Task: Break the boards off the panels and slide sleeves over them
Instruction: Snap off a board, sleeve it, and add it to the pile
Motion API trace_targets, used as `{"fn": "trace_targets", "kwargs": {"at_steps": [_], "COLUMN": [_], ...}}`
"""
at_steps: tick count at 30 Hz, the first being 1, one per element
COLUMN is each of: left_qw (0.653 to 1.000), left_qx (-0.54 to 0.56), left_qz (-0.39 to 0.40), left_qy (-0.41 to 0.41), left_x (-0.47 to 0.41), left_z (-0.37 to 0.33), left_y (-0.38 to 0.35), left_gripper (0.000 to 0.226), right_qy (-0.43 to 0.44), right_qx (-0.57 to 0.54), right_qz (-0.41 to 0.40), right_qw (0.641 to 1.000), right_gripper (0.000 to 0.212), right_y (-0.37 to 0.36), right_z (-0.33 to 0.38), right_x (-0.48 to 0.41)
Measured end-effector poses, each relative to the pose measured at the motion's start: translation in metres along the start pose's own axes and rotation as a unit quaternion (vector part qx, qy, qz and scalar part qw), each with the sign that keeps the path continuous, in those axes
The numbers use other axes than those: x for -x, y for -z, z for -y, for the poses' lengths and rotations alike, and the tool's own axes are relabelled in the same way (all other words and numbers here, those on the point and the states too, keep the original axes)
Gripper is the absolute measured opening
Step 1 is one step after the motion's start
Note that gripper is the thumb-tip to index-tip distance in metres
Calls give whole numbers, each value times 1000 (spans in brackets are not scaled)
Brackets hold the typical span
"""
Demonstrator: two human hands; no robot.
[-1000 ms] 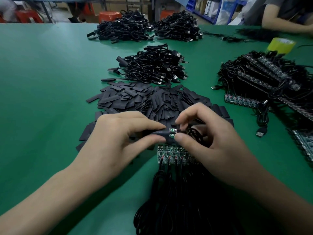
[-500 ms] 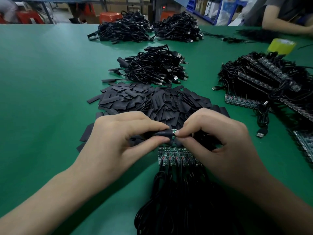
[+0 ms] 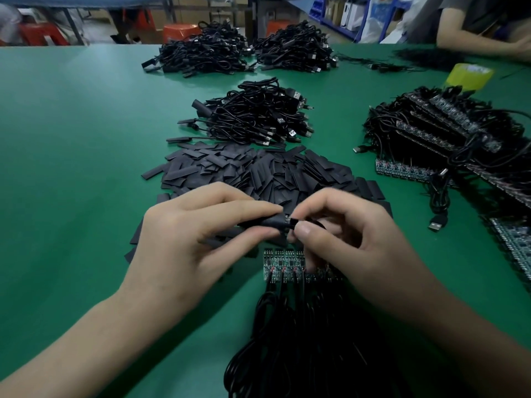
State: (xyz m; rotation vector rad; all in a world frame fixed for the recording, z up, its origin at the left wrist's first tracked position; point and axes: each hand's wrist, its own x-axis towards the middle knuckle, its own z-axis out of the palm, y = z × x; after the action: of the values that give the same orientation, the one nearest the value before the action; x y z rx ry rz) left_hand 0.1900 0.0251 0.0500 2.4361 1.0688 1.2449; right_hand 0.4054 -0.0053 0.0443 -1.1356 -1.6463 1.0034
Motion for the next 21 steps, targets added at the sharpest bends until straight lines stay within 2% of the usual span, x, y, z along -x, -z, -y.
{"fn": "trace_targets", "kwargs": {"at_steps": [4,6,9,12,16,21], "left_qw": [999,997,996,993,990,993], "left_qx": [-26,-27,-2,61,111,93], "left_qz": [-38,-59,-76,-69,-42,-50], "left_qy": [21,33,51,73,75,54], "left_x": [2,3,5,6,8,5], "left_z": [-2,-3,-8,-10,-7,-3], "left_y": [-4,-6,-10,-14,-16,-12], "left_gripper": [24,28,32,43,59,57], "right_qy": [-4,38,111,144,166,175], "right_qx": [-22,45,163,217,244,243], "right_qz": [4,-27,-90,-123,-102,-76], "right_qw": [1000,998,976,958,950,951], "right_gripper": [5,6,7,10,10,16], "right_y": [-5,-11,-15,-16,-17,-17], "right_z": [1,0,-1,-3,-5,-3], "right_x": [1,3,5,4,5,5]}}
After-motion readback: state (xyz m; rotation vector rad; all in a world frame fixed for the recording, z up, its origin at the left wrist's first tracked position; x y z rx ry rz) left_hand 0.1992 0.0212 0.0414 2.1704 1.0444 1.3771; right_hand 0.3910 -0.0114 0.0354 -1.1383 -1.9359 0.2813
